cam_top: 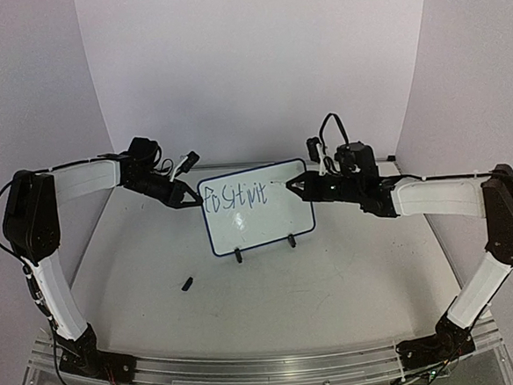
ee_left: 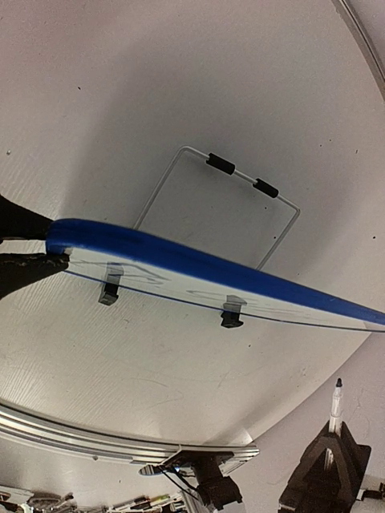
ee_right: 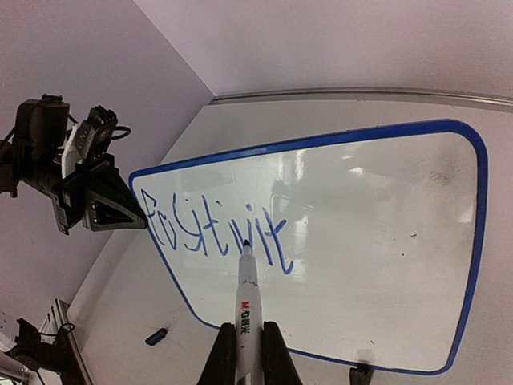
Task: Write a sentence on the whiteboard
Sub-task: Write on the whiteboard with the whiteboard marker without the cap.
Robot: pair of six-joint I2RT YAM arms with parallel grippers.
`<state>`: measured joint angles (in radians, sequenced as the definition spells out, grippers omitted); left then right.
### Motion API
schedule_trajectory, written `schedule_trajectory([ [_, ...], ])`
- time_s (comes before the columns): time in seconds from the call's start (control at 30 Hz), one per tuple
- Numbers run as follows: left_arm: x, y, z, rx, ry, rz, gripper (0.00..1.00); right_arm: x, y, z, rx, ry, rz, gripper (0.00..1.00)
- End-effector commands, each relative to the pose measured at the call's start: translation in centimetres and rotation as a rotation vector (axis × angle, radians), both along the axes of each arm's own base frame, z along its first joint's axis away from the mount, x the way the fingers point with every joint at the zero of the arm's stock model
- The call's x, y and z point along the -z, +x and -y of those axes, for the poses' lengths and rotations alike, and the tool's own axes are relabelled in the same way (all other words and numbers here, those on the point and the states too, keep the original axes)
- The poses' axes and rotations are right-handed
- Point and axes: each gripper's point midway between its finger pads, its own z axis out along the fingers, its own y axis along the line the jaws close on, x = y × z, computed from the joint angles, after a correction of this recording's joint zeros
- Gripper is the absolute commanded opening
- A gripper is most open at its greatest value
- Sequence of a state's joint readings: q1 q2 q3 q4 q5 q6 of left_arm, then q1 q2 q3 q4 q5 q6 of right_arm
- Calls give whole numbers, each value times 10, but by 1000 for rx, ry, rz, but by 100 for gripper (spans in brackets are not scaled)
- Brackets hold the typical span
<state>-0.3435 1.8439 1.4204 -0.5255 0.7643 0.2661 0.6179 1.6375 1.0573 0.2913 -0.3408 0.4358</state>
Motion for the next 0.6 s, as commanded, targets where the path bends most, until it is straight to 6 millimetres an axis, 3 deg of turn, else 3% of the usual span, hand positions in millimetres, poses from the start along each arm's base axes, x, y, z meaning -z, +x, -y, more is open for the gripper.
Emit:
schedule_trajectory([
  [0.0, -17, 3, 0, 14, 31, 98, 0, 0, 3, -6, -37, 20, 25, 0],
  [0.57, -13, 4, 1, 18, 37, 91, 0, 5, 24, -18, -22, 29, 27, 0],
])
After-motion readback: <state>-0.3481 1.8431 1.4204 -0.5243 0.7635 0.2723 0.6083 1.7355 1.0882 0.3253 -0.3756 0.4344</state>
